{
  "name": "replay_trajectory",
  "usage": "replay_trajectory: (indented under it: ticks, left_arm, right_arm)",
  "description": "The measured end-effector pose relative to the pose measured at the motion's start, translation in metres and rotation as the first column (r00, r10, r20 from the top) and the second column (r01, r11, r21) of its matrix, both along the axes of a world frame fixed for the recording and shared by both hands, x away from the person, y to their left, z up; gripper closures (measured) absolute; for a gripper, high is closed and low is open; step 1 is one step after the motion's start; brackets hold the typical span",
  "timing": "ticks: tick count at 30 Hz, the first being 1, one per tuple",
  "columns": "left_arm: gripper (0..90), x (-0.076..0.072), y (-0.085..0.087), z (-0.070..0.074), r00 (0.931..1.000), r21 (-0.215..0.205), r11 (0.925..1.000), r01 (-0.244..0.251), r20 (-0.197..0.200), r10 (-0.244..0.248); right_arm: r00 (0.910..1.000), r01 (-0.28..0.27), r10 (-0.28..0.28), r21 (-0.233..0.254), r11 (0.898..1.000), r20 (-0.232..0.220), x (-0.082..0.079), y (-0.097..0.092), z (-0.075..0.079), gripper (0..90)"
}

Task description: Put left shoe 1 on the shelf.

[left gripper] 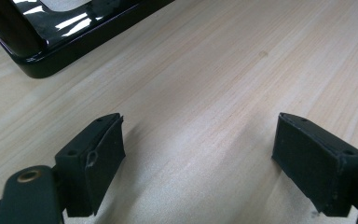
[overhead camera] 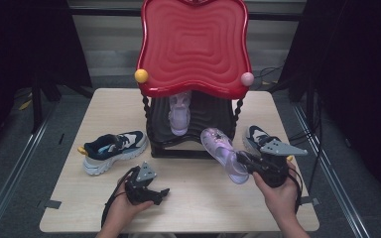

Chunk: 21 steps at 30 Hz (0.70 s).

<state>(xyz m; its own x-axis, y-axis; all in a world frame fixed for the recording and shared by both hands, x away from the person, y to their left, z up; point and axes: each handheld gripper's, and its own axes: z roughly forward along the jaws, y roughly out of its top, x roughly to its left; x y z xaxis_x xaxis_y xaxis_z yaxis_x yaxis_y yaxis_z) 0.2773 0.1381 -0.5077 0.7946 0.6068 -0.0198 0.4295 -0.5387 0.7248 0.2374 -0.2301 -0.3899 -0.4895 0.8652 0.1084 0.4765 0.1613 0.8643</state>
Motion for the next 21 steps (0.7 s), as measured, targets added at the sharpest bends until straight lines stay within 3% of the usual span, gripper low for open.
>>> replay_trajectory:
  ticks: [11,14,21]
  left_arm:
    - [15.9,0.000,0.000,0.000,1.0000,0.000,1.0000,0.000,0.000,0.000]
    - [15.9,0.000,0.000,0.000,1.0000,0.000,1.0000,0.000,0.000,0.000]
    - [15.9,0.000,0.000,0.000,1.0000,0.000,1.0000,0.000,0.000,0.000]
  right_arm:
    - [0.9961,0.081,-0.081,-0.003,0.997,0.036,0.015,0.012,0.000,81.9]
    - [0.9925,0.105,-0.103,-0.030,0.994,0.066,0.018,0.019,0.001,81.9]
    - [0.9845,0.157,-0.154,-0.033,0.987,0.085,0.027,0.028,0.004,81.9]
